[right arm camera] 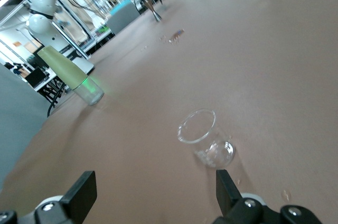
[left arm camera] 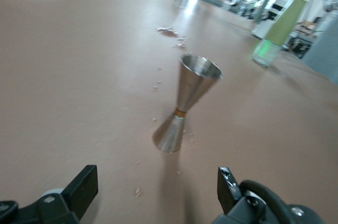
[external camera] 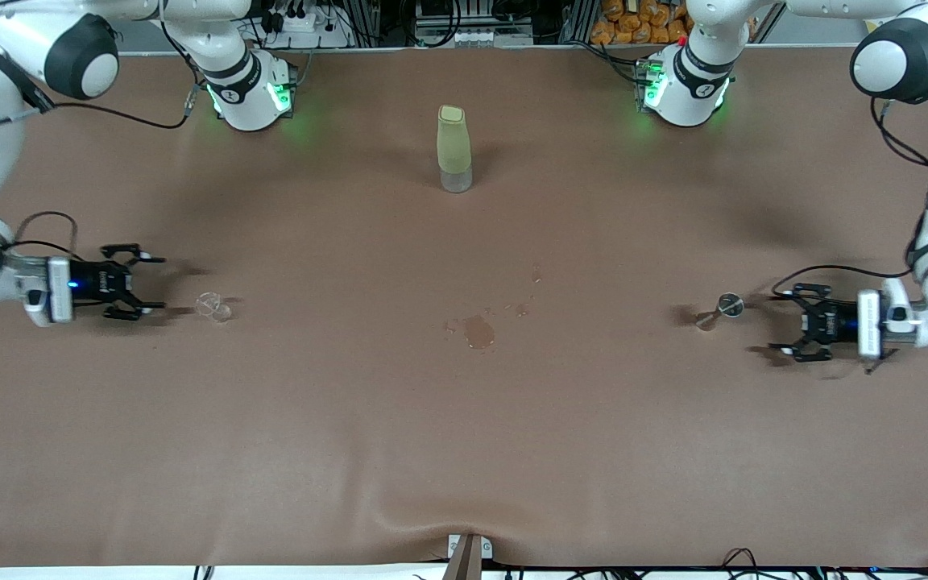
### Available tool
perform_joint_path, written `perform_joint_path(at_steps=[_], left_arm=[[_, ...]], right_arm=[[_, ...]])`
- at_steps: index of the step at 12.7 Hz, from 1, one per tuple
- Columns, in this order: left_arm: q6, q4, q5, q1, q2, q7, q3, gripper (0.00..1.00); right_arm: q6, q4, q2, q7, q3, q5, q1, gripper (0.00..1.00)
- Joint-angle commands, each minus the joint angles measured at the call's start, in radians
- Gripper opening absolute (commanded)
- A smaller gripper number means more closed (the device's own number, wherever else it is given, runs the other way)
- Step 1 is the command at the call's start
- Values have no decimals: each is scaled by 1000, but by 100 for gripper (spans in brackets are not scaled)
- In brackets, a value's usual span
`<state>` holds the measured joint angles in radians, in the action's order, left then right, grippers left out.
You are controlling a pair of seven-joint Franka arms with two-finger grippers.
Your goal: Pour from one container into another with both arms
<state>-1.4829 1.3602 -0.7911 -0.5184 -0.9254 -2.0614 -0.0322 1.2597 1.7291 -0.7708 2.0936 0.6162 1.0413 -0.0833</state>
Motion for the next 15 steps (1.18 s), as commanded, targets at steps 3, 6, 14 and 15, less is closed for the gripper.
perform_joint_path(at_steps=[3, 6, 14, 15], left_arm=[[26, -35, 110, 59, 238, 548, 12, 100], [23, -53, 349, 171, 435, 966, 8, 100], [87, -27, 791, 425, 723, 1629, -37, 100], [95, -21, 785, 426, 737, 1680, -38, 100]], right_arm=[[12, -3, 292, -453, 50, -274, 45, 100], [9, -75, 418, -778, 45, -421, 77, 100], [6, -189, 666, -1521, -195, -748, 106, 100], [9, -190, 682, -1596, -246, -780, 94, 100]])
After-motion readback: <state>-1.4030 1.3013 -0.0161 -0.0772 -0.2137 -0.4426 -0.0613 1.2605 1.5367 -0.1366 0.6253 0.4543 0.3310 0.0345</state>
